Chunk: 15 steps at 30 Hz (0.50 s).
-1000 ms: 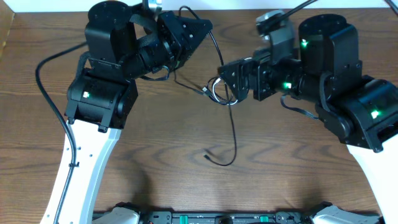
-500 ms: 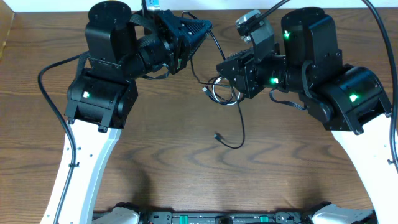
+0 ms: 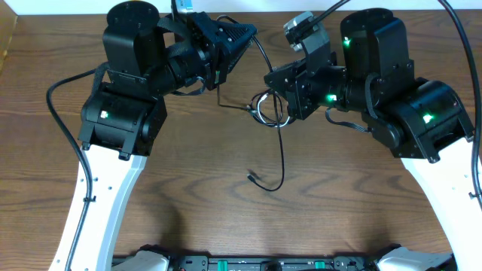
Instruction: Untangle cables
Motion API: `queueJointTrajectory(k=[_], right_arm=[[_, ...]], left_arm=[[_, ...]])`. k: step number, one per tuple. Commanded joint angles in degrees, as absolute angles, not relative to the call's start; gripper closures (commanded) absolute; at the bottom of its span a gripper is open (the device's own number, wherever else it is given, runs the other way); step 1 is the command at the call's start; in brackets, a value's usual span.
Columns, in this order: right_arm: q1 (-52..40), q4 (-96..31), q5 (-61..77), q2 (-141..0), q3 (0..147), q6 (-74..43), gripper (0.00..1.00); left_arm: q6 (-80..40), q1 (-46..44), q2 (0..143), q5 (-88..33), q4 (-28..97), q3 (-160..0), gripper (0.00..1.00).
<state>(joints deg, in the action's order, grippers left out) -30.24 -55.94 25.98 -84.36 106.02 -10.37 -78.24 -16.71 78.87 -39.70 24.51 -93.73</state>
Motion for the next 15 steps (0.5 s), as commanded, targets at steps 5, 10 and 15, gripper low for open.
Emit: queueJointTrajectory(k=[5, 10, 15], right_arm=[[-30.48, -53.63, 29.12, -84.01, 106.0, -10.92, 0.99], [-30.48, -52.51, 29.1, -84.01, 106.0, -12.16, 0.99], [-30.48, -52.73, 29.12, -84.01, 106.0, -12.19, 0.98]], left_arm=[[-78.72, -16.64, 78.54, -40.01, 29.43, -94.02, 0.5], [-78.15, -16.64, 78.54, -40.03, 31.46, -94.02, 0.44], [-78.11, -16.71, 78.54, -40.05, 31.44, -94.02, 0.44]])
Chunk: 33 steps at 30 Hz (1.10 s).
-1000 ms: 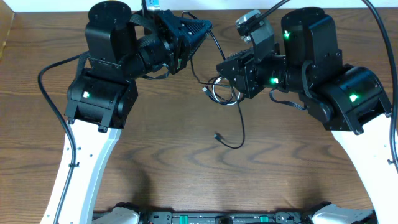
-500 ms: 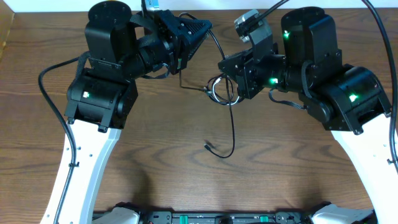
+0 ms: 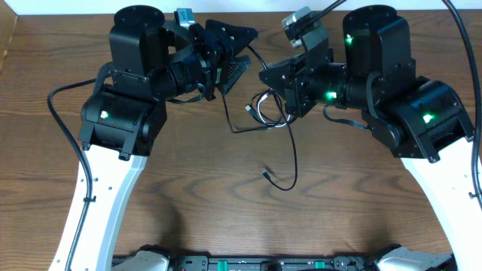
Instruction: Untangle cables
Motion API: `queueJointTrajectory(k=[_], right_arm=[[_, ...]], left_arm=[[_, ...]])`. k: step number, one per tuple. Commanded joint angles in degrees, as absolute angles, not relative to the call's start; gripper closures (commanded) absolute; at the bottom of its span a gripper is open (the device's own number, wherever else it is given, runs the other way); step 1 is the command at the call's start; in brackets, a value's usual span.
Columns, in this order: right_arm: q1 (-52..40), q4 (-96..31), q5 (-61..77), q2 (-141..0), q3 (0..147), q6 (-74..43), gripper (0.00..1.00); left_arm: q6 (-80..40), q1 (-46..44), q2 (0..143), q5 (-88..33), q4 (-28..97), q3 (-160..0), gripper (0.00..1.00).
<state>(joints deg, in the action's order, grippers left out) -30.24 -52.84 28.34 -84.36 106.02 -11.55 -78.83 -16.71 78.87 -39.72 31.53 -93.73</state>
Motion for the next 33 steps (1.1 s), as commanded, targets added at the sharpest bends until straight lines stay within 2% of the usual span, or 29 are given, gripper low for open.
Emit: queueJointTrajectory(k=[1, 6, 12, 26, 29, 33], right_arm=[[-30.48, -52.73, 29.1, -84.01, 106.0, -12.16, 0.99], [-30.48, -53.04, 29.1, -84.01, 106.0, -12.16, 0.99], [-30.48, -53.43, 29.12, -84.01, 106.0, -12.19, 0.98], [-30.48, -54.48, 29.12, -84.01, 106.0, -12.16, 0.98], [-30.48, -54.48, 29.12, -84.01, 106.0, -12.16, 0.99], [-30.48, -54.48, 29.12, -84.01, 106.0, -12.16, 0.98]], left_arm=[[-78.11, -16.71, 78.54, -40.05, 31.44, -94.02, 0.44], [-78.32, -16.71, 78.54, -41.34, 31.22, -94.02, 0.51], [-78.32, -16.69, 78.54, -41.3, 31.2, -94.02, 0.65], [-78.35, -16.69, 78.54, -41.28, 30.33, -94.02, 0.71], [-78.35, -16.69, 78.54, -41.3, 30.35, -94.02, 0.76], [-78.35, -16.69, 78.54, -41.3, 30.35, -94.02, 0.76]])
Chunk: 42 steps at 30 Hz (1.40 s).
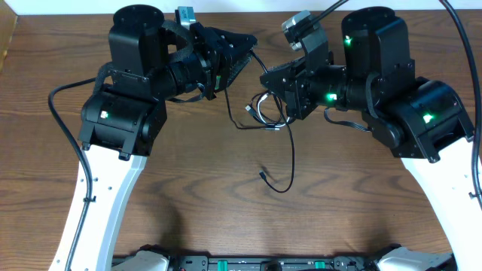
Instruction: Untangle cables
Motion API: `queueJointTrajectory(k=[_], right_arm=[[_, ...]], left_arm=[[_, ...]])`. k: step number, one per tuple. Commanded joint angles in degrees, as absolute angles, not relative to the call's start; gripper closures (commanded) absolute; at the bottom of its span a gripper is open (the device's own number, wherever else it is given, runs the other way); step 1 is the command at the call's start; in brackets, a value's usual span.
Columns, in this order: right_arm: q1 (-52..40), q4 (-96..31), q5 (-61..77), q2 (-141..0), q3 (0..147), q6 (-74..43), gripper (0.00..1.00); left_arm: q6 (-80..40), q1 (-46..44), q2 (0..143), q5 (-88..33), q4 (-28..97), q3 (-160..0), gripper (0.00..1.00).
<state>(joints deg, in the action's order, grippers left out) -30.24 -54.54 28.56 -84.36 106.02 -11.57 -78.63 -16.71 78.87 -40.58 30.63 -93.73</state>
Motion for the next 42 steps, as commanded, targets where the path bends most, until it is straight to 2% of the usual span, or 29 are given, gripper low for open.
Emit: queueJointTrajectory(k=[1, 26, 29, 33, 34, 36, 38, 39, 40, 41, 42], right_arm=[[-30.48, -54.48, 29.12, -84.01, 106.0, -12.16, 0.98], [-30.48, -54.52, 31.73, -84.01, 106.0, -12.14, 0.99], [-30.48, -54.76, 31.7, -84.01, 106.0, -12.16, 0.98], [-30.46, -55.13, 31.64, -84.01, 106.0, -12.14, 0.98], [-30.41, -55.24, 31.57, -84.01, 106.0, -12.14, 0.91], [-30.41, -55.86, 30.61, -84.01, 106.0, -12.16, 0.67], [-30.41, -57.19, 27.97, -84.01, 106.0, -12.16, 0.35], [-30.41, -58.04, 26.41, -84.01, 106.0, -12.19, 0.25], [-30.41, -58.85, 25.08, -84.01, 106.0, -12.19, 0.09], [-30.39, -59.61, 24.01, -84.01, 106.0, -12.19, 0.01], [-30.33, -60.2, 23.31, -84.01, 106.0, -12.19, 0.01]], left_arm=[[-78.35, -16.69, 78.54, -41.3, 30.35, -94.02, 0.76], [-78.3, -16.69, 78.54, -41.3, 30.37, -94.02, 0.81], [-78.32, -16.69, 78.54, -41.3, 30.37, -94.02, 0.92], [-78.06, -16.69, 78.54, -40.27, 30.37, -94.02, 0.92], [-77.43, -16.69, 78.54, -39.22, 30.37, -94.02, 0.92], [-75.22, -16.69, 78.54, -36.73, 30.35, -94.02, 0.92], [-73.95, -16.69, 78.54, -35.03, 30.35, -94.02, 0.93], [-73.97, -16.69, 78.54, -34.72, 30.3, -94.02, 0.92], [-73.97, -16.69, 78.54, -34.61, 29.8, -94.02, 0.92], [-73.97, -16.69, 78.54, -34.65, 28.97, -94.04, 0.93], [-73.95, -16.69, 78.54, -34.65, 27.92, -94.04, 0.92]])
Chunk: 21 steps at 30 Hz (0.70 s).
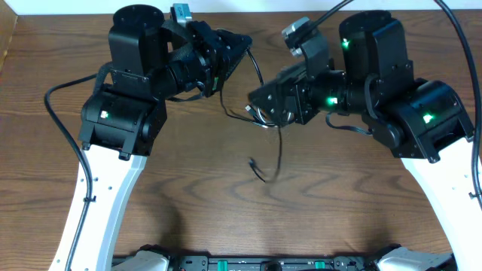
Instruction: Untangle cables
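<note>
A thin black cable (276, 150) hangs between my two grippers over the brown table. Its tangled coil (263, 114) sits at the tips of my right gripper (256, 102), which looks shut on it. One strand rises from the coil to my left gripper (242, 47), whose fingers look shut on that strand. Another strand (224, 104) loops out to the left under the left wrist. A loose tail drops from the coil and ends in a small plug (251, 161) lying on the table. Both sets of fingertips are dark and partly hidden by the wrists.
The wooden table (188, 196) lies below. A thick black arm cable (56, 120) curves along the left side, and another (471, 98) runs down the right edge. The arms' white bases stand at the front left and front right.
My right gripper has shifted left and forward with the coil. The loose tail swung left and its plug now lies higher up the table. The left gripper barely moved.
At first both grippers held the cable at the back, with the tail's plug near the table's middle. Then the tail lay further right and the left strand sagged lower. After that little changed, and now the right gripper and coil sit further left, the tail drawn in.
</note>
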Motion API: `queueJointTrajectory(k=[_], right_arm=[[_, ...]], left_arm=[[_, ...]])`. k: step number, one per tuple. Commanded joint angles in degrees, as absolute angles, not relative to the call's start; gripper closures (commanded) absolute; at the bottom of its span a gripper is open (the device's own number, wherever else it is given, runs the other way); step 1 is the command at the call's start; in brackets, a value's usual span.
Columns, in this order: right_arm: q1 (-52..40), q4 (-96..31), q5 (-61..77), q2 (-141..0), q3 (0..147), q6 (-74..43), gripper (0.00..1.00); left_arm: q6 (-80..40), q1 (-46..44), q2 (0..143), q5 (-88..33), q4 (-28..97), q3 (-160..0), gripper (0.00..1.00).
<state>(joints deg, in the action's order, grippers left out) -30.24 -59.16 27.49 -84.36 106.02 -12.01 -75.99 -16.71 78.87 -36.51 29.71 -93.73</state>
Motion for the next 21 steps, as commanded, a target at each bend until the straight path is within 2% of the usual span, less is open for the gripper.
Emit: queueJointTrajectory(k=[1, 10, 21], right_arm=[[-30.3, -60.62, 22.87, -84.01, 106.0, -12.38, 0.01], [-30.3, -62.87, 21.85, -84.01, 106.0, -13.47, 0.01], [-30.33, -65.21, 20.36, -84.01, 106.0, -13.47, 0.01]], left_arm=[[-73.93, -16.69, 78.54, -34.65, 26.63, -94.04, 0.93], [-68.4, -16.69, 78.54, -31.38, 13.93, -94.76, 0.92], [-50.06, -16.67, 78.56, -7.99, 14.04, -100.57, 0.93]])
